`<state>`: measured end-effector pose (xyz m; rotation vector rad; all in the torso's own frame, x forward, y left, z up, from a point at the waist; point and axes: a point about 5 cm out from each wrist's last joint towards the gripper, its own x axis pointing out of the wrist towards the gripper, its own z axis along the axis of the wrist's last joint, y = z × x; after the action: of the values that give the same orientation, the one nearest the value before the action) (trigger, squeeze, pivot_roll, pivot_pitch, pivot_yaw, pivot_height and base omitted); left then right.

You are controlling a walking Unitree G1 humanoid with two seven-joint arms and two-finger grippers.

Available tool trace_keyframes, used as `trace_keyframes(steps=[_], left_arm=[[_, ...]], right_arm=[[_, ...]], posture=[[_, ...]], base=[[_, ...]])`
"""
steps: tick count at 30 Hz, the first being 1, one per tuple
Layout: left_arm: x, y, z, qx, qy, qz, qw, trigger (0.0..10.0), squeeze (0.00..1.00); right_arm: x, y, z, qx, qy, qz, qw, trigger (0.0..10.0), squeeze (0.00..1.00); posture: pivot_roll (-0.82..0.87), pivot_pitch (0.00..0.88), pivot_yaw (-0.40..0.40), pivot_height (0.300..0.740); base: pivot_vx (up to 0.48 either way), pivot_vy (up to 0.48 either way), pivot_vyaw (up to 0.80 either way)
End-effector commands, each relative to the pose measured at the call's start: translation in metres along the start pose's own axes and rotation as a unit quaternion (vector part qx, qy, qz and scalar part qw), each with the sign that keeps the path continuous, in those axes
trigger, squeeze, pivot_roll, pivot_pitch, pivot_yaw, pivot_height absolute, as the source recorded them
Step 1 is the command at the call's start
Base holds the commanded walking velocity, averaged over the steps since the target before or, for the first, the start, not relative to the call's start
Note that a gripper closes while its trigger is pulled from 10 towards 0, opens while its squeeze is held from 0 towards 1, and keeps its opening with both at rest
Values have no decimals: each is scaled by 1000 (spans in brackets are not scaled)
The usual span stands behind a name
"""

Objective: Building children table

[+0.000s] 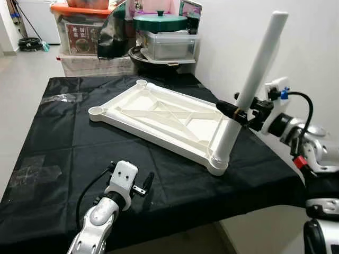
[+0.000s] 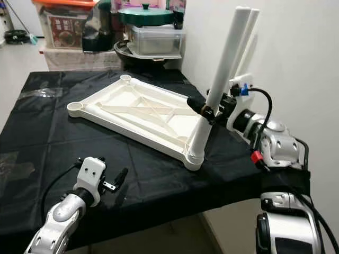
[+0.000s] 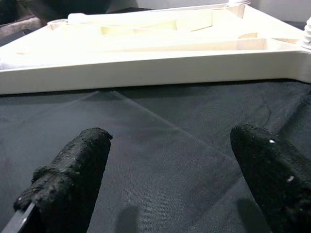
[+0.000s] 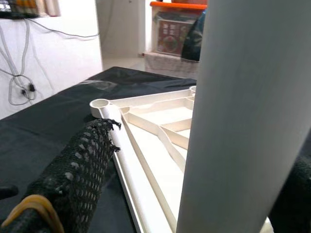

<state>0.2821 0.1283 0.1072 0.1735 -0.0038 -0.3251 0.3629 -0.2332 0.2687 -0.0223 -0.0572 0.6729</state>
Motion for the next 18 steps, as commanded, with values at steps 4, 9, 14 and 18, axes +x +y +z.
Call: trace_keyframes(steps=[4, 9, 14, 18], left_arm=[[-2, -2, -5, 0, 8, -4, 1000, 10000, 0], [-2, -2, -5, 0, 9, -1, 1000, 10000, 0], [-1, -2, -5, 0, 8, -2, 1000, 10000, 0], [-2, -3, -6, 0, 9, -5, 1000, 10000, 0]], right_arm=[[3, -3, -6, -14, 14, 19, 1000, 5412, 0], [1, -11, -11, -14, 22, 11, 1000, 0, 0], [-2, -21, -15, -12, 26, -24, 999, 0, 0], [-2, -34, -28, -8, 56, -138, 989, 0, 0]], posture=[[80, 0, -124, 740], [85, 0, -128, 740], [82, 0, -125, 740], [82, 0, -124, 740]], base=[[0, 0, 0], [0, 0, 0], [0, 0, 0], [0, 0, 0]])
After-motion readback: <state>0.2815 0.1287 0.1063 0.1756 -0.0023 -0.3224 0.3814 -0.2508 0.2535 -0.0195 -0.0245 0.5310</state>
